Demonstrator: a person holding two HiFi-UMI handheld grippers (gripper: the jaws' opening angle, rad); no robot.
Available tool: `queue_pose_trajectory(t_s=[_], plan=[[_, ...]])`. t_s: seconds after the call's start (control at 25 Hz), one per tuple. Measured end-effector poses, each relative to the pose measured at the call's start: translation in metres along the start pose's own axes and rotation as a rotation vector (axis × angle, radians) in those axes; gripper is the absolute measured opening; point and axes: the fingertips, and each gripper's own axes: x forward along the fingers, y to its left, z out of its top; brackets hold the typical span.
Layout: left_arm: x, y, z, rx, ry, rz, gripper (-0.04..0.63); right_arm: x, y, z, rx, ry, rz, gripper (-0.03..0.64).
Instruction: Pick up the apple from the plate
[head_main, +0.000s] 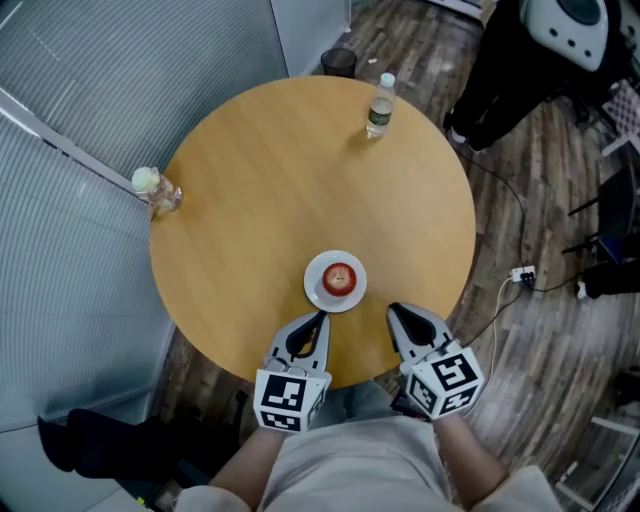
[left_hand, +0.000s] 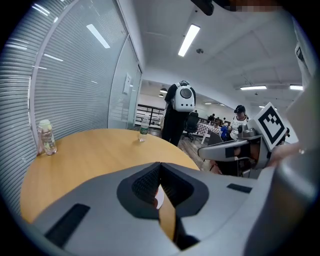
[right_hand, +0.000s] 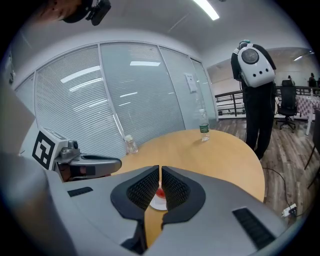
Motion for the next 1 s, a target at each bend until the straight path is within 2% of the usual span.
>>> queue_pose_trajectory(t_s=[0.44,0.48,0.8,1.0], plan=[[0.04,0.015,-0.019,-0.015,0.06,-0.02,0.006,0.025,-0.01,-0.011,0.022,0.041,0.012,0.037],[0.043,0.016,-0.022,-0.014,0.066,-0.024,0.03,0.027,-0.011,-0.012,0.025,0.045,0.012,0.037],[0.065,0.02,-0.044,0.017,0.134,-0.035,0.089,0.039,-0.014,-0.021,0.048,0.068,0.021,0.037],[0.076,0.022,-0.055,0.032,0.165,-0.043,0.168,0.043,-0.018,-0.024,0.06,0.078,0.021,0.037]])
